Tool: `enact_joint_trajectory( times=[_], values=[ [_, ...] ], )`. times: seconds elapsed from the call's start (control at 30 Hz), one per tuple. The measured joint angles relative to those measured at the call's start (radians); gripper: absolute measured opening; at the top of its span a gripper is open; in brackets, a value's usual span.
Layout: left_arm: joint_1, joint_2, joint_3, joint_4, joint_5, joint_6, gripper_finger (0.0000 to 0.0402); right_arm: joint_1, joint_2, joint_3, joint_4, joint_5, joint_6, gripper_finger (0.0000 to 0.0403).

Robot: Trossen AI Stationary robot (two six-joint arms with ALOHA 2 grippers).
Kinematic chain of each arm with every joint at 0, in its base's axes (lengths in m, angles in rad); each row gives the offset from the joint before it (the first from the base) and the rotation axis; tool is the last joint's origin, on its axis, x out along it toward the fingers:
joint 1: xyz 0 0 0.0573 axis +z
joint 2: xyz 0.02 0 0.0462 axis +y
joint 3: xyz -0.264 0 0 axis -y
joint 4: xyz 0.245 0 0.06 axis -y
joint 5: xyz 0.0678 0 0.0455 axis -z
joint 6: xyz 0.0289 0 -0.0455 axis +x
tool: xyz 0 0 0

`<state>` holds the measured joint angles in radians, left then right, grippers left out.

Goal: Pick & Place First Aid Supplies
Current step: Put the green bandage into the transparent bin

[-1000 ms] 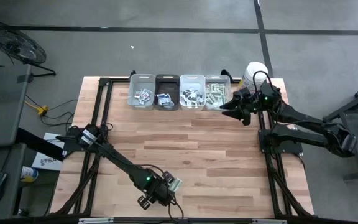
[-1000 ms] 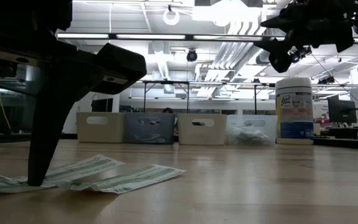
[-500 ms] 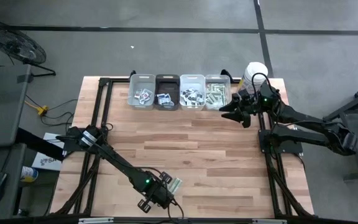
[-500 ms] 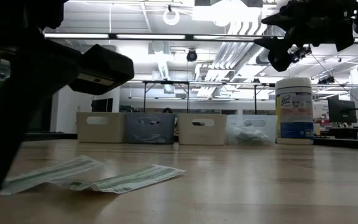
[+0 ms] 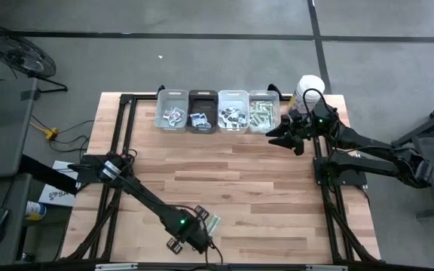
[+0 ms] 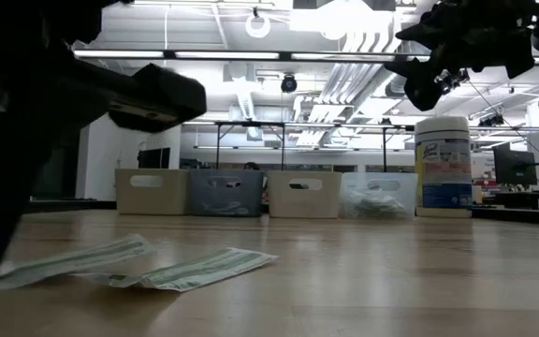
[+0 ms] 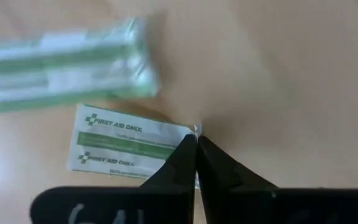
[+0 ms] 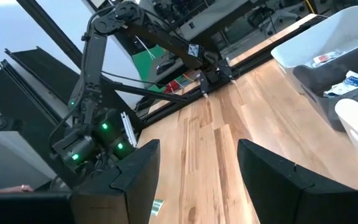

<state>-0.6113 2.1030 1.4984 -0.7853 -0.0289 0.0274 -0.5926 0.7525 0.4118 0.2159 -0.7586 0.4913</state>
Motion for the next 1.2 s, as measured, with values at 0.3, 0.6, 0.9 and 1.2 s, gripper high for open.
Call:
enact_joint_trajectory(
  times=[0.3,0.6,0.9,1.2],
  values=[
    [0.023,0.002,0.224,-0.380,-0.315,0.089,0.0001,0.000,0.000,0.000,-0.003,0.000,0.085,0.0209],
    [0.116,0.001,0.404,-0.425,-0.555,0.338,0.0000,0.000,0.000,0.000,-0.006,0.000,0.079,0.0209],
    [0.224,0.001,0.527,-0.385,-0.729,0.603,0.0000,0.031,0.016,0.000,-0.010,0.074,0.094,0.0209],
    [0.331,-0.001,0.559,-0.220,-0.814,0.787,0.0000,0.180,0.133,0.000,0.078,0.168,0.089,0.0209]
  ],
)
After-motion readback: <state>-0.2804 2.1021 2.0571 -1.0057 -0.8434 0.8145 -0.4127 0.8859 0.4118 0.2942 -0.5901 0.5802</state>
